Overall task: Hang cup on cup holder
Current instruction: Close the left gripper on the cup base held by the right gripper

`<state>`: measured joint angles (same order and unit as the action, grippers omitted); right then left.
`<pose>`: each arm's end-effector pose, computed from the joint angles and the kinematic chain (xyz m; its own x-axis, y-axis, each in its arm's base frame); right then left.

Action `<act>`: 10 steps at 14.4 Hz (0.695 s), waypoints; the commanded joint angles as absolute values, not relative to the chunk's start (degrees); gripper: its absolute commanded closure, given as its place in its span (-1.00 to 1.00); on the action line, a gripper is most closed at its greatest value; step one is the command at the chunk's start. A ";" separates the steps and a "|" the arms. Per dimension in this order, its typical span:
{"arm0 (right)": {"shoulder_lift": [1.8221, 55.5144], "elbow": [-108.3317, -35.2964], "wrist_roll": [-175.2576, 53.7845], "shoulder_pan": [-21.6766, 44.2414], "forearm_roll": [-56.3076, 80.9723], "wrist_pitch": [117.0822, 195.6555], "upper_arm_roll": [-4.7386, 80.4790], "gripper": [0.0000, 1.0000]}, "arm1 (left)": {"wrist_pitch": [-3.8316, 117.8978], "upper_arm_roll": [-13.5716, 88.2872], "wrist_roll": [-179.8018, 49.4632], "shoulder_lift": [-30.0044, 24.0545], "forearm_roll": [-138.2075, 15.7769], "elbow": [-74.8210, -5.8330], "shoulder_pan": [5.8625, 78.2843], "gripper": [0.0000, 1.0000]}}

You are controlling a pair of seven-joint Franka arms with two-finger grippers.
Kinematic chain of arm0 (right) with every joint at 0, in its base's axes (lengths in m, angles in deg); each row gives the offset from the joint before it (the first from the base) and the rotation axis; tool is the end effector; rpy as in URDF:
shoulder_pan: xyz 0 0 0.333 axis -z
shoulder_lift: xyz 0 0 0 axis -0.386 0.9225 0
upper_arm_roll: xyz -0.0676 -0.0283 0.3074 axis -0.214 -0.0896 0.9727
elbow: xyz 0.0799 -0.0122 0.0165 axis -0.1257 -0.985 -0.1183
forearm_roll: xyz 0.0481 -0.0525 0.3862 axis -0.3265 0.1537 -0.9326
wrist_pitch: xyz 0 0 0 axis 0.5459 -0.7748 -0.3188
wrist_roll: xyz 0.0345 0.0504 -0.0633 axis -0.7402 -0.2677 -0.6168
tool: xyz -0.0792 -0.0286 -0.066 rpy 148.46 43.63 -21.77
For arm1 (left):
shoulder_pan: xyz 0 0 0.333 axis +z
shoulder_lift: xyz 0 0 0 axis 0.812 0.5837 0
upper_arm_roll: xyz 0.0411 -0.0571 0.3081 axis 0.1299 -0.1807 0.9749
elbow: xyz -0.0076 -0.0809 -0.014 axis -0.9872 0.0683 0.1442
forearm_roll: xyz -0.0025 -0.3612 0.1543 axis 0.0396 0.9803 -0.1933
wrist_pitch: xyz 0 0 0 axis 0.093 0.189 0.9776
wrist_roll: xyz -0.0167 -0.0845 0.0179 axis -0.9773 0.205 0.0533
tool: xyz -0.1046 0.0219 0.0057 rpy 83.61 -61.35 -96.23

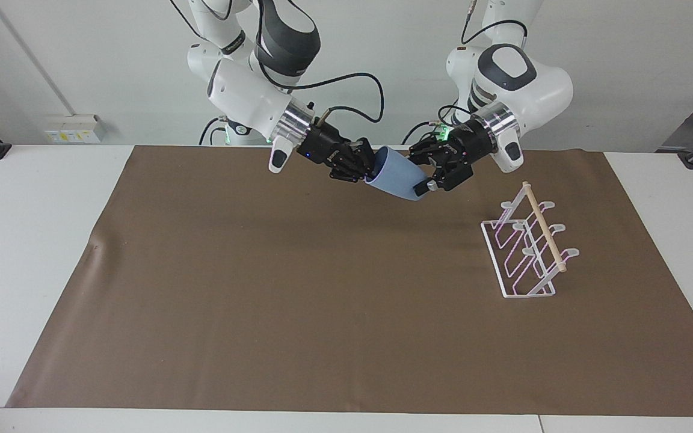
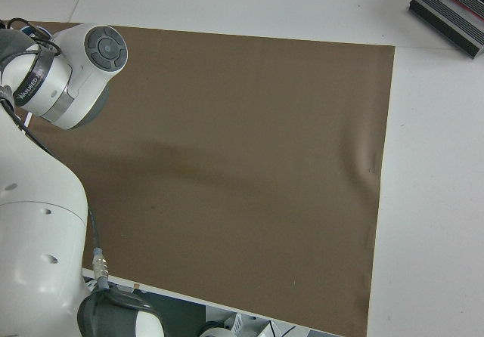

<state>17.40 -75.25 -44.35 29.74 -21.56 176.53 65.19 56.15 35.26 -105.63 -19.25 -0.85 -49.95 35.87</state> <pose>0.5491 0.2836 0.5379 0.9442 -0.3176 -0.0873 -0.2325 -0.4549 -0.8596 0.5105 -0.2325 0.5323 0.2364 0.4249 -0.8738 0.9111 0.2157 0.3514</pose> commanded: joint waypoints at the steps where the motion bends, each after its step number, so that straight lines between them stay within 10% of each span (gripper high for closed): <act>1: 17.72 -74.76 -43.42 30.00 -22.21 177.64 65.83 1.00 | 57.43 35.90 -105.54 -18.57 -0.39 -49.08 34.69 -0.74; 6: 17.72 -74.76 -43.42 30.00 -22.21 177.64 65.83 1.00 | 57.96 35.64 -104.93 -18.13 -0.75 -48.38 34.69 1.00; 10: 17.72 -74.76 -43.42 30.00 -22.29 177.64 65.74 1.00 | 58.22 35.02 -104.22 -18.05 -1.01 -48.29 34.78 1.00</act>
<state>17.46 -75.24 -44.31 29.82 -21.56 176.58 65.09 56.96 35.08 -104.44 -18.98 -0.99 -49.65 35.84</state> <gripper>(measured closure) 0.952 0.229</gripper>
